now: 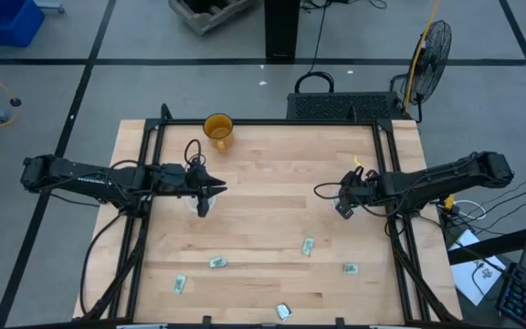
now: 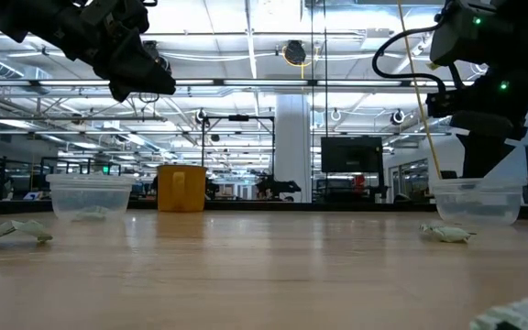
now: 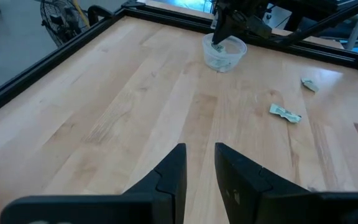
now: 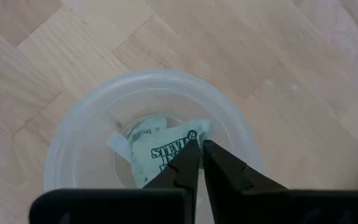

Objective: Pick and place items into bin
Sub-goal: Put the stevia packet into the right transparent bin, then put the stevia packet into the left transparent bin

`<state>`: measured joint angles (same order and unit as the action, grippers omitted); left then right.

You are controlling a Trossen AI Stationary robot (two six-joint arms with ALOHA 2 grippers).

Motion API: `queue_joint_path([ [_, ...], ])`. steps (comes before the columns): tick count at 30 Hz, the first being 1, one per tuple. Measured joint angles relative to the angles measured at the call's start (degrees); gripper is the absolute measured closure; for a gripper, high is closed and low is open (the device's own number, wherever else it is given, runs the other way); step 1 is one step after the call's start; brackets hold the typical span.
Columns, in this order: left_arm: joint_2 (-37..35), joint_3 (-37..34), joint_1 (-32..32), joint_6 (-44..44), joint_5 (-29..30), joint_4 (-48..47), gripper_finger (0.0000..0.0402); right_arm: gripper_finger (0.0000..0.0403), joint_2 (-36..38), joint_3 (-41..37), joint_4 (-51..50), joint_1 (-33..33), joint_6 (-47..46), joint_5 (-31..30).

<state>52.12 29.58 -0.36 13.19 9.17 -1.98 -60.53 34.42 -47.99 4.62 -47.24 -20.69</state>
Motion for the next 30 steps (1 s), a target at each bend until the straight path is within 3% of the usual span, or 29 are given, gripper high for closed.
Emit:
queue_joint_path([
  [13,0.0,0.0,0.0,0.0,0.0,0.0,0.0314,0.0354,0.0,0.0,0.0,0.0,0.0,0.1],
  [21,0.0,0.0,0.0,0.2,0.0,0.0,0.0314,0.0353,0.5,0.0,0.4,0.0,0.0,6.0],
  [30,0.0,0.0,0.0,0.4,0.0,0.0,0.0314,0.0359,6.0,0.1,1.5,0.0,1.4,6.0],
])
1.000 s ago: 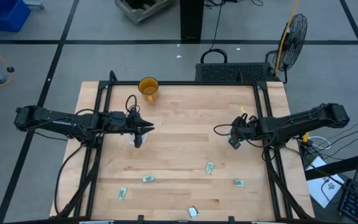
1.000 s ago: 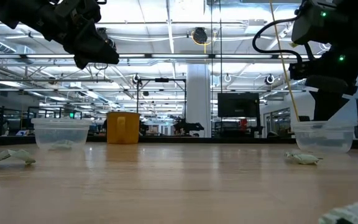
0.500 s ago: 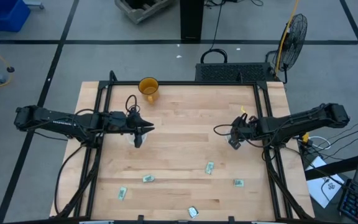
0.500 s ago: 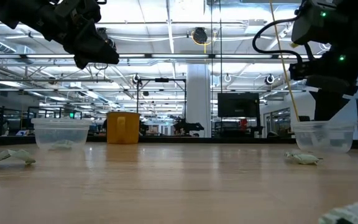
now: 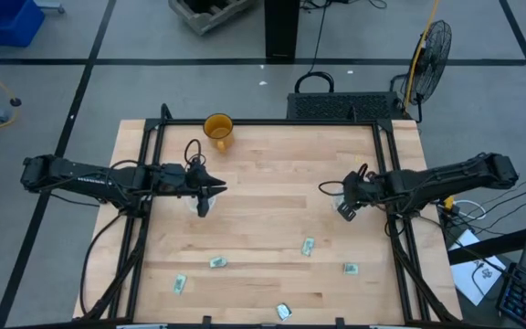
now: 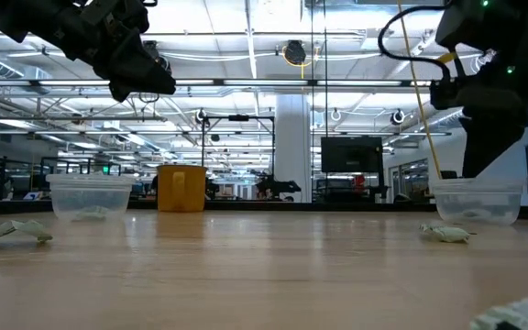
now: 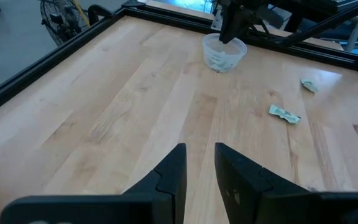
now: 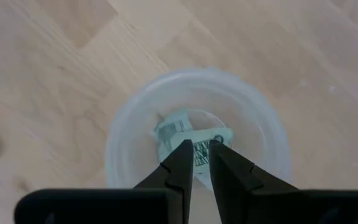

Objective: Pick and place items into bin
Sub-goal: Put the stevia packet into the left transparent bin

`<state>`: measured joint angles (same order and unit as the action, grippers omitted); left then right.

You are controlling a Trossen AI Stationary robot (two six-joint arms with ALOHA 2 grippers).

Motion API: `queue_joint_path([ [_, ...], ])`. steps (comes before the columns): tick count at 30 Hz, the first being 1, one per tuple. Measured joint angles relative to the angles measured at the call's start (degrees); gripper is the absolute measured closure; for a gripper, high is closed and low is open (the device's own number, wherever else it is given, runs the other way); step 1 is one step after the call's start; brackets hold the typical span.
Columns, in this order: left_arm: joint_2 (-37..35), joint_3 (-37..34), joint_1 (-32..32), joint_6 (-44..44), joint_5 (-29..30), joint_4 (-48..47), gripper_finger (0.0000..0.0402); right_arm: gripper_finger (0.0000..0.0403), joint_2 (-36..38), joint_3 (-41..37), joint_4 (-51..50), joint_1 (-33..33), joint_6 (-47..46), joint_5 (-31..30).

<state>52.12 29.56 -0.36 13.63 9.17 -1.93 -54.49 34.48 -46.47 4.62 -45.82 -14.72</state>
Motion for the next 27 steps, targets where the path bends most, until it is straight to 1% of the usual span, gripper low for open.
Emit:
queue_joint_path([
  [6,0.0,0.0,0.0,0.1,0.0,0.0,0.0314,0.0360,4.5,0.0,0.1,0.0,0.9,-0.1],
  [9,0.0,0.0,0.0,0.1,0.0,0.0,0.0314,0.0360,6.2,0.0,3.8,0.0,6.4,0.0],
  [12,0.0,0.0,0.0,0.1,0.0,0.0,0.0314,0.0360,7.5,0.0,12.6,0.0,13.9,0.0],
  [16,0.0,0.0,0.0,2.3,-0.7,0.0,0.0314,0.0360,8.2,0.0,30.7,0.0,28.0,0.0],
  [20,1.8,0.0,-1.5,3.2,-6.9,0.2,0.0314,0.0360,7.3,0.0,47.1,0.0,43.4,0.0],
  [23,5.3,0.0,-4.4,3.2,-9.1,2.0,0.0314,0.0360,5.6,0.0,55.7,0.0,51.1,-0.1],
  [27,11.6,-0.1,-9.8,4.1,-9.2,5.3,0.0314,0.0360,2.6,0.0,60.4,0.0,57.4,-0.2],
])
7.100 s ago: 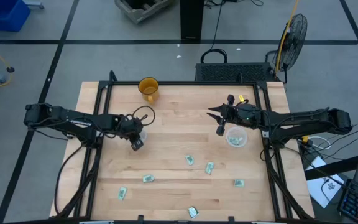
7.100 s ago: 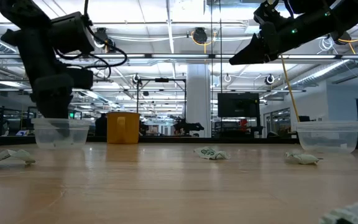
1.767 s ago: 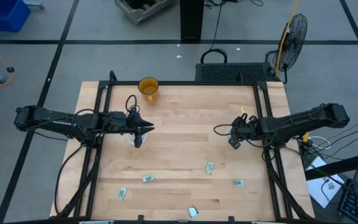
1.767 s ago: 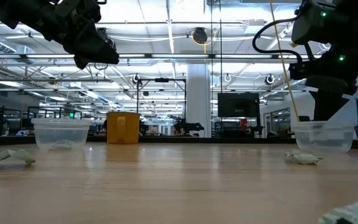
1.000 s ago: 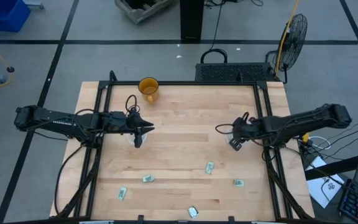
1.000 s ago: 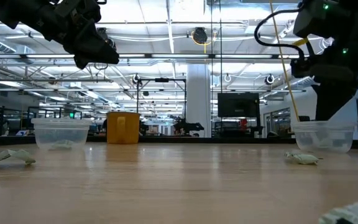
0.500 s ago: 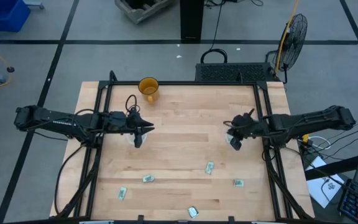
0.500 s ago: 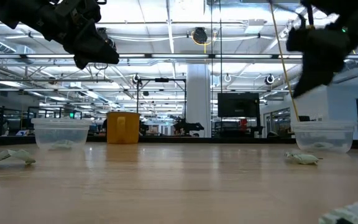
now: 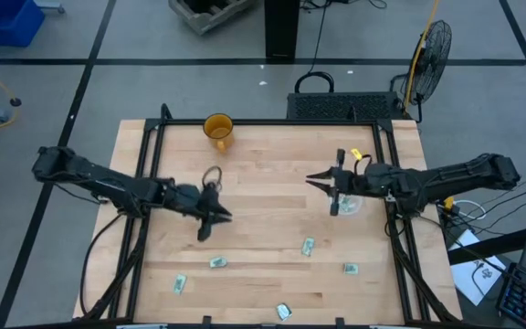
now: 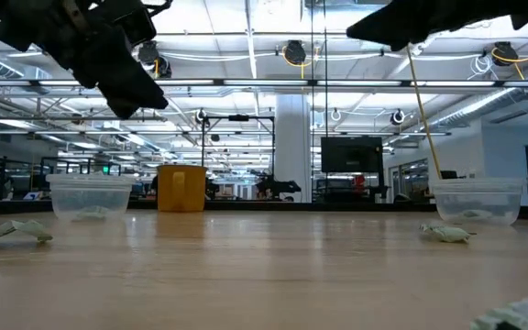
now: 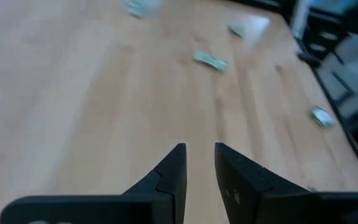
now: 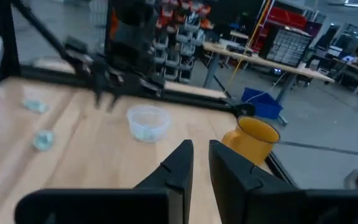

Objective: Pick and place items into bin
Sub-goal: Put the stevia packet into the left transparent bin

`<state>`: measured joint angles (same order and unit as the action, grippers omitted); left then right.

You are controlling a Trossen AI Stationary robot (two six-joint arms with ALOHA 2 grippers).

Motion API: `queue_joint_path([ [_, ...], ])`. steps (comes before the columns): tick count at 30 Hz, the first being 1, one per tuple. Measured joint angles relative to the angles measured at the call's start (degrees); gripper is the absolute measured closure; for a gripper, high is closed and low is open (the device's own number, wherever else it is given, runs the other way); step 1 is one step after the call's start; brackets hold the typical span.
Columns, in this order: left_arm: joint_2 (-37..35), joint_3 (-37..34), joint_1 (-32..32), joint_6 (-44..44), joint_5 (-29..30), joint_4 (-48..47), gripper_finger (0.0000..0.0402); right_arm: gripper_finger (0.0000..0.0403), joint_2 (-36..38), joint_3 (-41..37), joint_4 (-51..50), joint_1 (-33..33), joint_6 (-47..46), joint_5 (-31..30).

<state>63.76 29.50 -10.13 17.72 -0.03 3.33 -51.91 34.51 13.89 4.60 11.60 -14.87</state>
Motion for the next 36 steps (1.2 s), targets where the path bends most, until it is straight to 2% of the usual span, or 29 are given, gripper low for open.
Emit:
queue_joint_path([
  [3,4.3,0.0,-4.4,3.5,0.5,2.3,0.0314,0.0360,-2.6,0.0,0.1,0.0,2.5,0.0],
  [10,12.8,0.5,-14.0,11.4,5.6,11.2,0.0314,0.0360,-6.8,0.0,2.7,0.0,11.1,0.0],
  [14,16.5,4.8,-17.4,15.5,6.3,5.0,0.0314,0.0360,-7.0,0.0,3.5,0.0,11.8,0.0],
  [18,20.3,11.5,-19.5,22.6,6.0,-10.2,0.0314,0.0360,-7.0,0.0,4.0,0.0,11.8,0.0],
  [20,22.2,14.0,-20.5,24.9,6.1,-14.2,0.0314,0.0360,-7.0,0.0,4.0,0.0,11.8,0.0],
  [27,29.4,17.5,-23.6,29.6,5.8,-13.4,0.0314,0.0360,-7.0,0.0,3.9,0.0,11.6,0.0],
  [30,32.8,19.0,-24.9,27.7,5.8,-14.3,0.0314,0.0360,-7.0,0.0,3.9,0.0,11.6,0.0],
  [36,36.2,21.9,-26.0,24.1,11.1,-20.9,0.0314,0.0360,-7.0,0.0,4.0,0.0,10.6,0.0],
])
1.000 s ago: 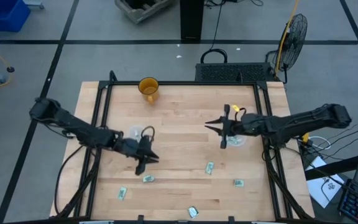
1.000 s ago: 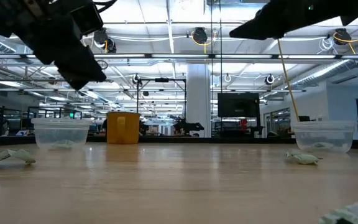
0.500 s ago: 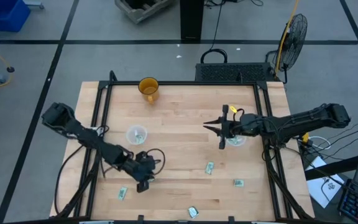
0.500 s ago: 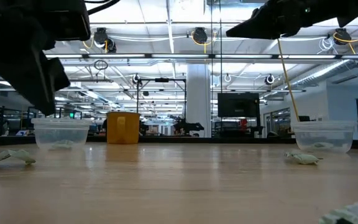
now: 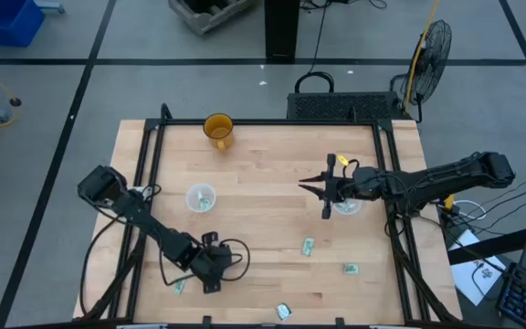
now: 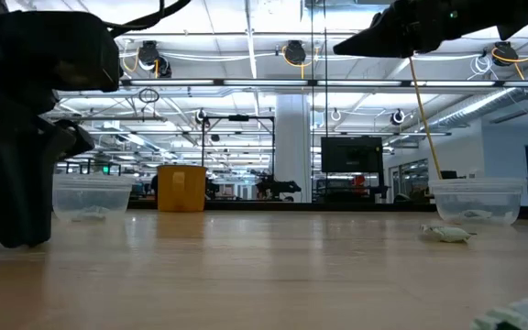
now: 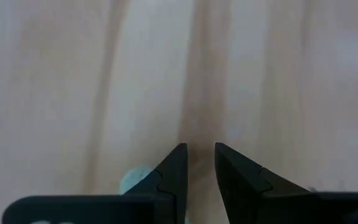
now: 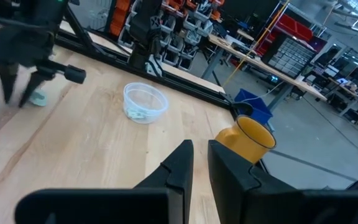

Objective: Pick and place items into bin
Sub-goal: Put the stevia packet into the left transparent bin

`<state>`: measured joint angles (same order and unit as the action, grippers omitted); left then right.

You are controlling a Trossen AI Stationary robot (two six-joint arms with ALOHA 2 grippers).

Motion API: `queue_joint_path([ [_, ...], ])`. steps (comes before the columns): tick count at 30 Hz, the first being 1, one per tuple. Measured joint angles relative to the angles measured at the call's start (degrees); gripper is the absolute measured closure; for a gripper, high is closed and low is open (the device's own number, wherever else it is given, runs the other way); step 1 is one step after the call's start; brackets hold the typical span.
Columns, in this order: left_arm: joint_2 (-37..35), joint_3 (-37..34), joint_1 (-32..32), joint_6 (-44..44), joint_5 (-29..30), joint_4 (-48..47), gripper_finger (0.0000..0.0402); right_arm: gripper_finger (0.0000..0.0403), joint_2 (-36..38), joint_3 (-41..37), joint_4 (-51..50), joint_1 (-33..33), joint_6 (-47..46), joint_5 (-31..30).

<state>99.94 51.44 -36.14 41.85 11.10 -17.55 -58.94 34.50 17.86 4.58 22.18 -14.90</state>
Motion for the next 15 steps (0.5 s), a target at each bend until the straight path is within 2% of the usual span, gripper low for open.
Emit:
queue_joint_path([
  [8,-1.1,4.8,0.0,-1.4,2.0,-8.4,0.0314,0.0360,0.0,0.0,0.8,0.0,-0.5,0.0],
  [15,-1.3,5.9,0.0,3.7,2.9,-14.2,0.0314,0.0360,0.0,0.0,0.7,0.0,-0.5,0.0],
])
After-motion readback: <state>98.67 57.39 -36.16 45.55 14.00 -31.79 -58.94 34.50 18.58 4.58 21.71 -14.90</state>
